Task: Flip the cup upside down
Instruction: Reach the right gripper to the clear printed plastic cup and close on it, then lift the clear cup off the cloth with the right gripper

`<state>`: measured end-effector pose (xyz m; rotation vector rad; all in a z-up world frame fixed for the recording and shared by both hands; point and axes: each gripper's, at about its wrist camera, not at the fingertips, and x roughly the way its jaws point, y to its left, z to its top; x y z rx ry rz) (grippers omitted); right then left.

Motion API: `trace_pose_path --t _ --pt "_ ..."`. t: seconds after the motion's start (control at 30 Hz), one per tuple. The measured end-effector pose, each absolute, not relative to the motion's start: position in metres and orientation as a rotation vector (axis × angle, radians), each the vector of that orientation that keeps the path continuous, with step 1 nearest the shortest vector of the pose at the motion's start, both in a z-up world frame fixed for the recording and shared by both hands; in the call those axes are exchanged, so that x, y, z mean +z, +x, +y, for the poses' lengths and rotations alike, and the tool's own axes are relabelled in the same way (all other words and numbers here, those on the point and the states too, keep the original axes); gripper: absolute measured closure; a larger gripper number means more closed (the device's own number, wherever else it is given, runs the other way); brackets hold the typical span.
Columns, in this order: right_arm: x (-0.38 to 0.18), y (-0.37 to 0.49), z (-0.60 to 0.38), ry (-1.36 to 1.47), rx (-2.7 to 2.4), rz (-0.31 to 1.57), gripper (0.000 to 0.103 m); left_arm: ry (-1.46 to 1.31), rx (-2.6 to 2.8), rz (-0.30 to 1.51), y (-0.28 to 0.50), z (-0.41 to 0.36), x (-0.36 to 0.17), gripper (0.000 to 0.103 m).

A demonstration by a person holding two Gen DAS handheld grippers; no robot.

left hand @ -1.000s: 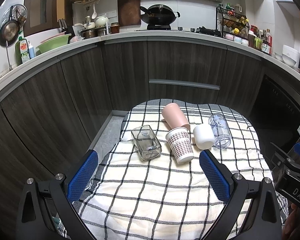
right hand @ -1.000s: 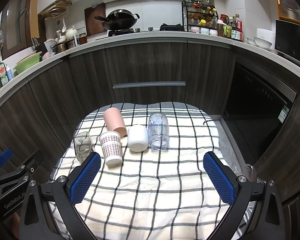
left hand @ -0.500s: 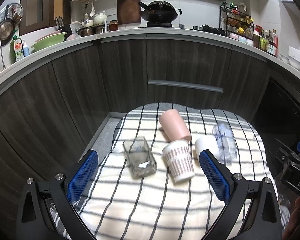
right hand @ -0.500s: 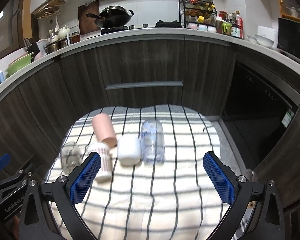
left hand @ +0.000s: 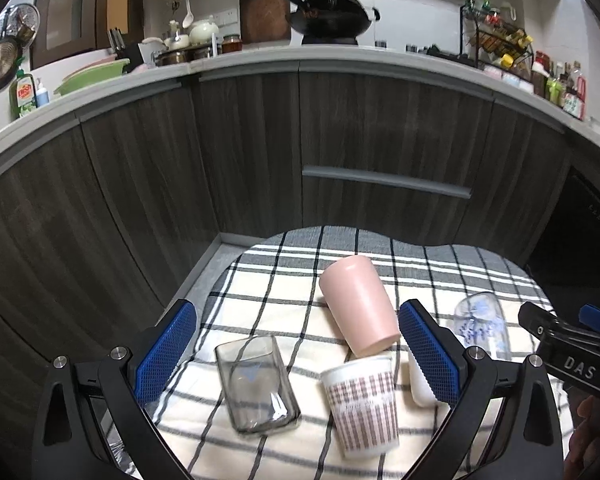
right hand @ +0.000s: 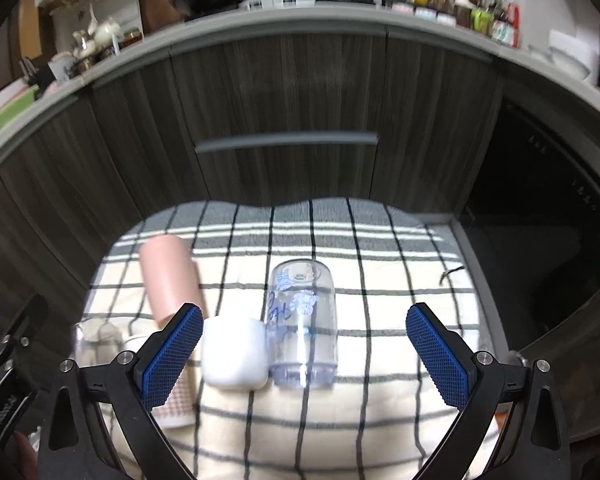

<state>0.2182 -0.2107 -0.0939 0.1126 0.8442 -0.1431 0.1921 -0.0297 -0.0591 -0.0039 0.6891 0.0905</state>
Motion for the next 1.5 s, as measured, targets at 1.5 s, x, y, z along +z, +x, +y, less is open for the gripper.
trace_pose_path --t 1.5 --pt "-0.137 0.217 -0.214 0.344 -0.02 1.124 0.031 0.021 0.098 0.71 0.152 -0.006 -0.052 0.0"
